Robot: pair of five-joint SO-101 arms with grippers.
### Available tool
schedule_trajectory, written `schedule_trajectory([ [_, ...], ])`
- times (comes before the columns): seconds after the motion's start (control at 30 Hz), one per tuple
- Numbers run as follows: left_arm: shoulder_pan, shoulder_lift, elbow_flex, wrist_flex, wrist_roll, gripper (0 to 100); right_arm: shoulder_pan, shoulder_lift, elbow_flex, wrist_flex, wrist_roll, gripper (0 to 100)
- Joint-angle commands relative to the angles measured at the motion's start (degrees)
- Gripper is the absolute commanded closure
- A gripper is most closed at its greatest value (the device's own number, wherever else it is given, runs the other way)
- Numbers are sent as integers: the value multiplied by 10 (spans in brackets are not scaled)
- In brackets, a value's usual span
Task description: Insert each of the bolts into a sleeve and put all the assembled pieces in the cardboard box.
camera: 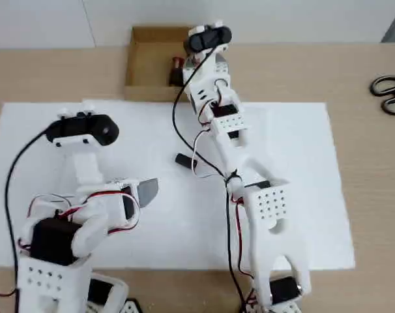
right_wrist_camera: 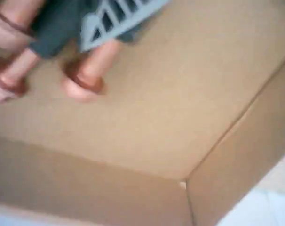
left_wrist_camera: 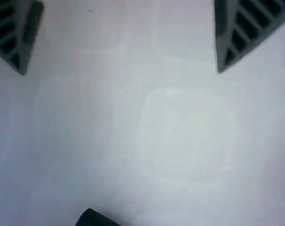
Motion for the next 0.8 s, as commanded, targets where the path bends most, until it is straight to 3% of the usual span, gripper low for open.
schedule_trajectory([
  [0.0,-1,1,-1,-4,2,754,-5,-28,-30,5,-3,732],
  [0.17,-1,-1,-1,0,1,754,-3,-87,-30,91,-3,732],
  [0.43,-4,-2,-2,1,1,754,-5,-240,-30,393,-3,731],
  [0.77,-4,-2,-4,1,2,754,-39,-313,-30,701,0,731],
])
